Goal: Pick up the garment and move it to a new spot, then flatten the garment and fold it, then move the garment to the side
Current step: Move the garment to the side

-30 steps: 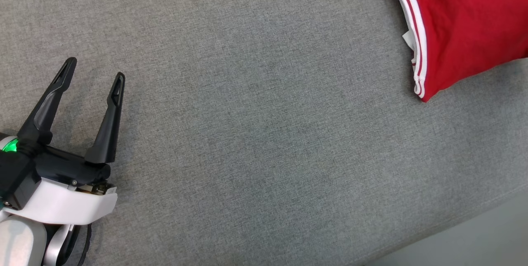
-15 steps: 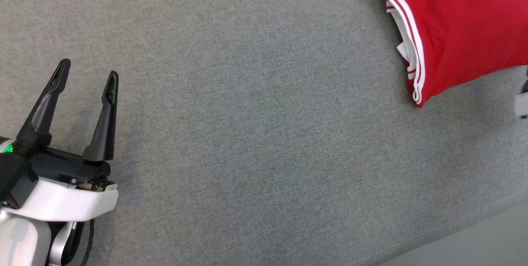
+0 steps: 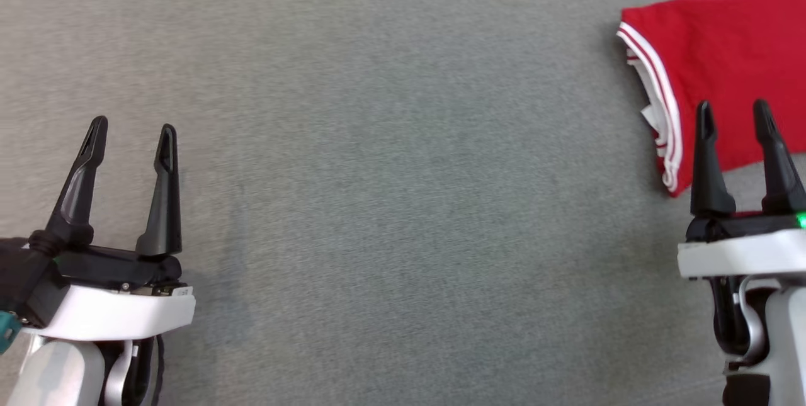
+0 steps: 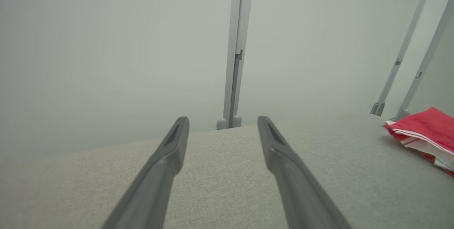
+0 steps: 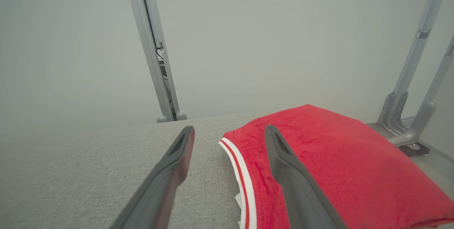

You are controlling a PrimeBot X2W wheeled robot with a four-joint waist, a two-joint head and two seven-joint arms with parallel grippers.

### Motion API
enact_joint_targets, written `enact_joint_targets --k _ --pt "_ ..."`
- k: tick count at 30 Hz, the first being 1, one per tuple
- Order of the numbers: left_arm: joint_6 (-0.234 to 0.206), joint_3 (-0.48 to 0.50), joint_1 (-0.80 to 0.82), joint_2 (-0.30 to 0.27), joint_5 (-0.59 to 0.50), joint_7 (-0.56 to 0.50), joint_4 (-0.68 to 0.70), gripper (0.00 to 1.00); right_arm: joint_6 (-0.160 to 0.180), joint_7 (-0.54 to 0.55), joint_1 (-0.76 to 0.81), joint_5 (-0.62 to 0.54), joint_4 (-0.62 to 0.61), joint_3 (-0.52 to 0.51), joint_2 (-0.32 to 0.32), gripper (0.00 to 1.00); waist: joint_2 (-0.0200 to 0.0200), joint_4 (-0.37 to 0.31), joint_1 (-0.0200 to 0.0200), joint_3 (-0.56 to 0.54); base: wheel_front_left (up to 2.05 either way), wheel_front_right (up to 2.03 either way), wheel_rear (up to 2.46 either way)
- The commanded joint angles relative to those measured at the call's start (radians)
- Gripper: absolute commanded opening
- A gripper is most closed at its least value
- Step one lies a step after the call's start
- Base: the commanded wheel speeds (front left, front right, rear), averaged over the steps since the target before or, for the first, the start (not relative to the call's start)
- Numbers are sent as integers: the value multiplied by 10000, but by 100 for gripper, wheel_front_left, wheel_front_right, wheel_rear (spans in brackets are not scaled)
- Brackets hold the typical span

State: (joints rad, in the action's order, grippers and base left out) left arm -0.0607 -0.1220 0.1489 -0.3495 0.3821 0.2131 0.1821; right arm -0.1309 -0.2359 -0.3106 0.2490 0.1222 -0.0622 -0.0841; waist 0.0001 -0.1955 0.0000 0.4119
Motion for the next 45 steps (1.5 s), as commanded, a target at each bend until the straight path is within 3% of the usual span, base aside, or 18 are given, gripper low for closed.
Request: enact_joint_targets --k 1,10,16,30,45 --pt "-30 9 -13 76 102 84 -86 100 1 35 181 -5 -136 -59 17 100 -1 433 0 -333 0 0 0" --pt "9 -88 -433 718 362 386 -886 100 -1 715 1334 -338 -1063 51 251 100 -1 1710 0 -1313 0 0 0" --pt "46 -191 -820 856 296 440 -1369 100 -1 1284 1975 -489 -1503 73 262 100 -1 2177 0 -1967 0 0 0" --pt "-32 -436 -1878 697 222 214 -1720 100 -1 2114 3749 -609 -2379 -223 197 100 -1 2283 0 -3509 0 0 0" --pt "-168 -714 -2664 507 192 -158 -1525 100 -1 2574 4761 -530 -3061 -121 187 100 -1 2256 0 -4190 0 0 0"
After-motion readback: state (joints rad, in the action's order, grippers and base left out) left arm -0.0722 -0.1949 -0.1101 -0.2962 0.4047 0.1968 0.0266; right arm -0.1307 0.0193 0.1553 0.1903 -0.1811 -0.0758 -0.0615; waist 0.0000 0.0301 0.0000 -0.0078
